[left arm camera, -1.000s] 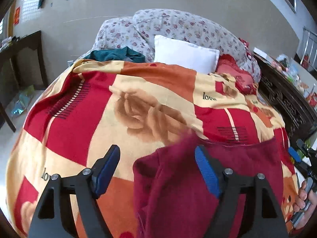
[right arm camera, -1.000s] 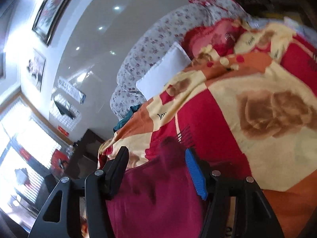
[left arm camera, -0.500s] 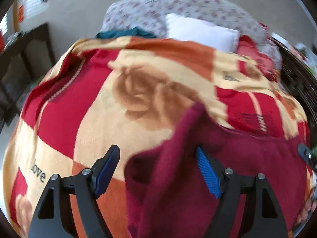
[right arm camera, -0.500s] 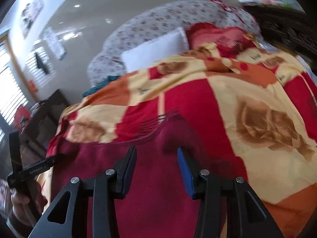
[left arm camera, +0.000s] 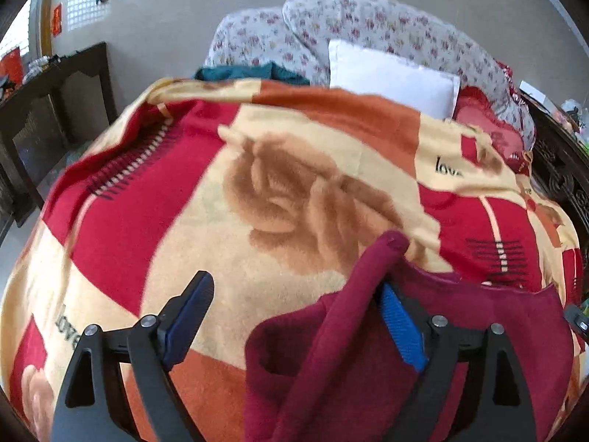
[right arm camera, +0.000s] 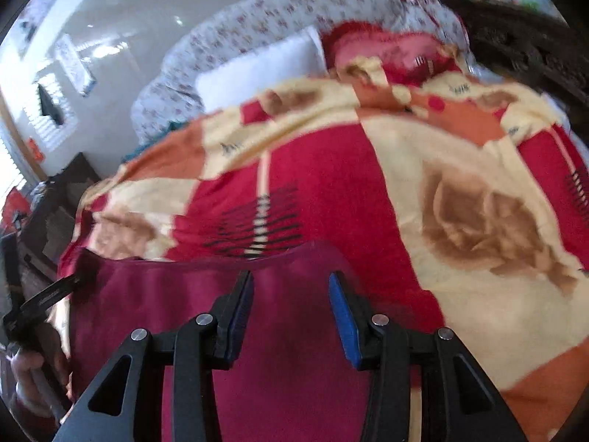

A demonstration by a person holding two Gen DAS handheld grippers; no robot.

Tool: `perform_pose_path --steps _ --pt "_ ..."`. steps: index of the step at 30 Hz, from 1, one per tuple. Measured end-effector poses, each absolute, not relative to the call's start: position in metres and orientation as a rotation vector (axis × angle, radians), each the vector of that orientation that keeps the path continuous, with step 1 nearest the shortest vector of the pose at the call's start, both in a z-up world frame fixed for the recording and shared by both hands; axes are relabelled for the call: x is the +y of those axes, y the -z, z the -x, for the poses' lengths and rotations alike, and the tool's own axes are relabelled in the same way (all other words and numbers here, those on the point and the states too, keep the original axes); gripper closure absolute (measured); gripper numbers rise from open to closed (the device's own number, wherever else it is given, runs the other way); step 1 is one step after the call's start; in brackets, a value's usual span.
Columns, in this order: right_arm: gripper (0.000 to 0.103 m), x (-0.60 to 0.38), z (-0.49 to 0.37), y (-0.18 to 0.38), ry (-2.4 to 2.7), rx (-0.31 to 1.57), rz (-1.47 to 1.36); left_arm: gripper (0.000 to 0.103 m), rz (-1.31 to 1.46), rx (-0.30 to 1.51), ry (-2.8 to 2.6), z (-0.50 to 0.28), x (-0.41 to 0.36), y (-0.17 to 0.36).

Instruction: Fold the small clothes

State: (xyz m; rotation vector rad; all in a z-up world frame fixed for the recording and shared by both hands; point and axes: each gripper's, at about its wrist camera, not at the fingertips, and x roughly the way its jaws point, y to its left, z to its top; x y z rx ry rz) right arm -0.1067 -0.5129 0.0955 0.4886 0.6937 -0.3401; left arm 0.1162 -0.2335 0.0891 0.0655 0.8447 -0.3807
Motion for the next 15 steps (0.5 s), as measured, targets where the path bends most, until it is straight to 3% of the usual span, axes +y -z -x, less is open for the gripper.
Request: perform_pose_path --steps 6,9,15 --pt "0.053 -0.481 0.121 -0.104 0.319 0.740 -0.356 0.014 -0.062 0.867 0.318 -0.132 -0.238 -0.085" --pt "0.071 -0.481 0.111 -0.085 0.349 0.784 -0.307 0.014 -0.049 0.906 0.307 -0.141 -0.239 -0.071" --pt "0.071 -0.491 0.108 -0.077 0.363 0.770 -0.359 0.008 -0.046 0.888 0.308 -0.141 -0.235 -0.066"
